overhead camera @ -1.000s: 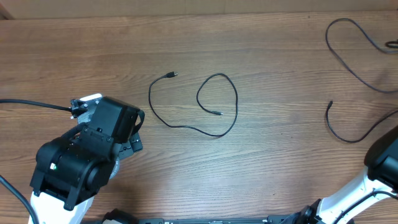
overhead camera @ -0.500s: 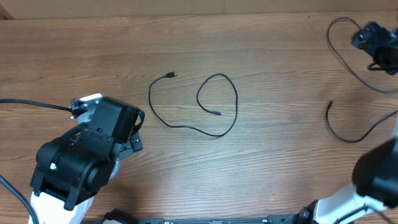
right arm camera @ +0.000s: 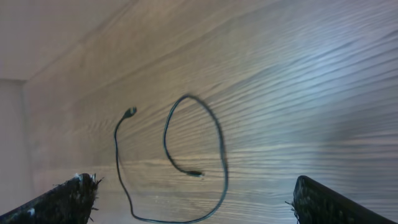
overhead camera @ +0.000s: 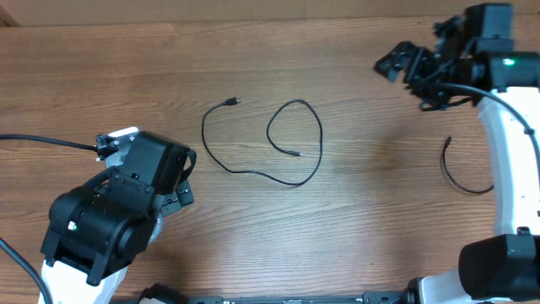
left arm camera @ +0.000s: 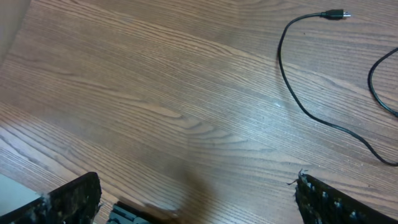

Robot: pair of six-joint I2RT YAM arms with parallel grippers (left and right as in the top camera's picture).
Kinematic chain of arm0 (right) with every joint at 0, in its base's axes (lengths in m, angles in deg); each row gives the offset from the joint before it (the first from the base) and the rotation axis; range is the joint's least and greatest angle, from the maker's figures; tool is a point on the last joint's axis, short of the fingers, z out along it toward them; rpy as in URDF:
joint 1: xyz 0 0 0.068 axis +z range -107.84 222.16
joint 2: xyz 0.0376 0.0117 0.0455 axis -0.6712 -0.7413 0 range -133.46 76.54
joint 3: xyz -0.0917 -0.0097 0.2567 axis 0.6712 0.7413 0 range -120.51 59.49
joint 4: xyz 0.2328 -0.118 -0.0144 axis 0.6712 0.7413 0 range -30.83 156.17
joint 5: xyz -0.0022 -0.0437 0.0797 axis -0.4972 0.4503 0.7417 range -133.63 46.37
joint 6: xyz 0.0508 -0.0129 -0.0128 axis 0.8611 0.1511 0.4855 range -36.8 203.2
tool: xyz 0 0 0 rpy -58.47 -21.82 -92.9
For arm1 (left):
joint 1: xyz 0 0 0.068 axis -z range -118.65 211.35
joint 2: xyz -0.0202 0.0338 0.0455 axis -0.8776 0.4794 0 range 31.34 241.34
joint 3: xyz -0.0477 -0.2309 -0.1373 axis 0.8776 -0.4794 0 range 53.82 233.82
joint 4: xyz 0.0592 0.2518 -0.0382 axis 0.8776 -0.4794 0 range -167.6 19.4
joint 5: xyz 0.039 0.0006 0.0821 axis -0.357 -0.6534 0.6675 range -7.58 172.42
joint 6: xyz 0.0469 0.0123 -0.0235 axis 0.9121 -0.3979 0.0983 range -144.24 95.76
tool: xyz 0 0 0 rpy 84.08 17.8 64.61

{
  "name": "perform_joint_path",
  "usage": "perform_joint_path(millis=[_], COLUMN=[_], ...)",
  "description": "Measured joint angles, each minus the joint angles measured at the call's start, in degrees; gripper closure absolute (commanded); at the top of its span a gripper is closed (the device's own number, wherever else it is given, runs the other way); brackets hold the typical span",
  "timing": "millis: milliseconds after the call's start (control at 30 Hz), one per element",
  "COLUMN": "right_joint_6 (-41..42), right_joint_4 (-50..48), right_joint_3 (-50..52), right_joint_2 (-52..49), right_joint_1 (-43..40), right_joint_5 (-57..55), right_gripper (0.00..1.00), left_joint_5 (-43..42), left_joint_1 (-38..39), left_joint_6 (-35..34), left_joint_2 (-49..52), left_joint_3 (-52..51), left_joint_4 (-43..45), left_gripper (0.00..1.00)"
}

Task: Untangle cables
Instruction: 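Bring the right gripper back to the remaining cable and grasp it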

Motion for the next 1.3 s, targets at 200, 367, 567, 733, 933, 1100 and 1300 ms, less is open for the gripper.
perform_joint_path(millis=[200, 367, 567, 733, 933, 1100, 1300], right_joint_6=[4.09, 7.04, 9.55, 10.91, 11.02, 11.02, 17.42], right_joint_4=[-7.17, -13.79, -19.69, -19.98, -21.14, -28.24, -38.47], right_joint_3=[10.34, 24.09, 37.59, 43.36, 45.53, 45.81, 45.88], right_joint_2=[0.81, 6.8, 16.2, 19.96, 20.02, 19.3, 15.28], right_joint_1=[3.15, 4.33, 4.94, 5.03, 9.22, 14.47, 24.46], right_joint_5=[0.22, 1.01, 2.14, 2.56, 5.03, 5.33, 5.95], right_gripper=[0.0, 0.0, 0.0, 0.0, 0.0, 0.0, 0.0], left_joint_5=[-0.02, 0.0, 0.0, -0.02, -0.02, 0.0, 0.0], left_joint_1=[0.0, 0.0, 0.0, 0.0, 0.0, 0.0, 0.0], left_joint_6=[0.0, 0.0, 0.0, 0.0, 0.0, 0.0, 0.0], left_joint_2=[0.0, 0.0, 0.0, 0.0, 0.0, 0.0, 0.0], left_joint_3=[0.0, 0.0, 0.0, 0.0, 0.0, 0.0, 0.0], left_joint_4=[0.07, 0.04, 0.04, 0.07, 0.07, 0.07, 0.07], left_gripper=[0.0, 0.0, 0.0, 0.0, 0.0, 0.0, 0.0])
